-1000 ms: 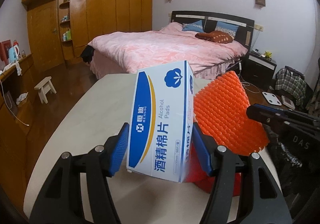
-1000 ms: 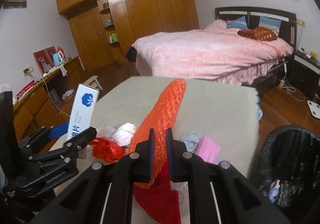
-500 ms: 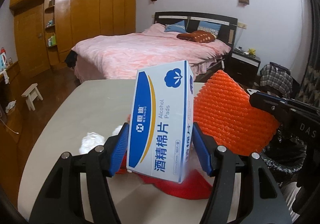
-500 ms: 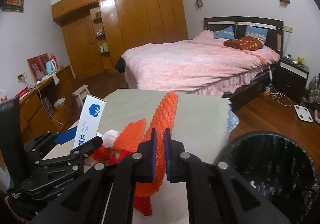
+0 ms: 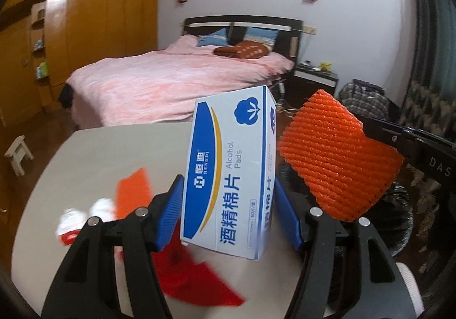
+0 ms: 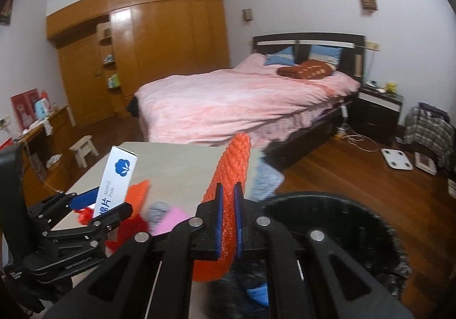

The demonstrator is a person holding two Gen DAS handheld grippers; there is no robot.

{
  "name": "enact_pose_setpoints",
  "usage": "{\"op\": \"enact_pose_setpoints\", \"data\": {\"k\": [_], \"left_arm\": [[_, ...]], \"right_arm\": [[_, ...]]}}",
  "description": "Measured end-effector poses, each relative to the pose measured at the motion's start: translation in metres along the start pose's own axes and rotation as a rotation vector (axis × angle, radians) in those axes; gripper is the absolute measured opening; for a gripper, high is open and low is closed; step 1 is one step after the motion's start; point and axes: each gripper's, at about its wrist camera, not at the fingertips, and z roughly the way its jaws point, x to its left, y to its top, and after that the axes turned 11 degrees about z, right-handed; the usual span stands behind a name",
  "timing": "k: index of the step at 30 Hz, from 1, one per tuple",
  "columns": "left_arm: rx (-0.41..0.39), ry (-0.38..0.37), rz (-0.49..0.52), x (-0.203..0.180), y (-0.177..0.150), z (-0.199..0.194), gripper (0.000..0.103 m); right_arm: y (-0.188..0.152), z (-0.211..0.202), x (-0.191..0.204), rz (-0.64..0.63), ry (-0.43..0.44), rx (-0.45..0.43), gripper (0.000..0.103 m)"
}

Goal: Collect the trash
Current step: 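Drop the box and orange net into the bin by opening both tools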

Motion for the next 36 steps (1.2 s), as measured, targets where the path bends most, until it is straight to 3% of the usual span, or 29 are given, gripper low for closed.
{"op": "enact_pose_setpoints", "data": {"k": [9,16,18,20,24,28,30,36], "left_arm": [[-0.037,-0.153,0.069,-0.087,0.030,0.037,0.060],[-0.020,-0.259,0.101,-0.137,0.042,0.067,0.062],[-0.012,-0.289,0.107,-0.146,0.043,0.072,0.075],[-0.012,-0.303,0.100,-0.146,0.044,0.075,0.077],[-0.009,-0.289,0.092,-0.138,0.041,0.071,0.081],[-0.021,-0.230,0.083,-0.116,0.035,0.058,0.088],[-0.020,-0.190,0.068,-0.099,0.031,0.050,0.091],[-0.013,-0.087,0.000,-0.045,0.018,0.024,0.092]], "right_arm": [[0.007,-0.026,-0.088,0.072,-0.166,-0.035,0.007],[-0.001,-0.031,-0.132,0.112,-0.262,-0.027,0.008],[-0.005,-0.033,-0.140,0.120,-0.283,-0.027,0.012],[-0.008,-0.036,-0.145,0.128,-0.296,-0.026,0.014],[-0.012,-0.040,-0.145,0.134,-0.308,-0.038,0.043],[-0.016,-0.048,-0.131,0.122,-0.303,-0.082,0.084],[-0.017,-0.050,-0.122,0.123,-0.288,-0.102,0.096],[-0.019,-0.041,-0.085,0.151,-0.184,-0.112,0.097]]}}
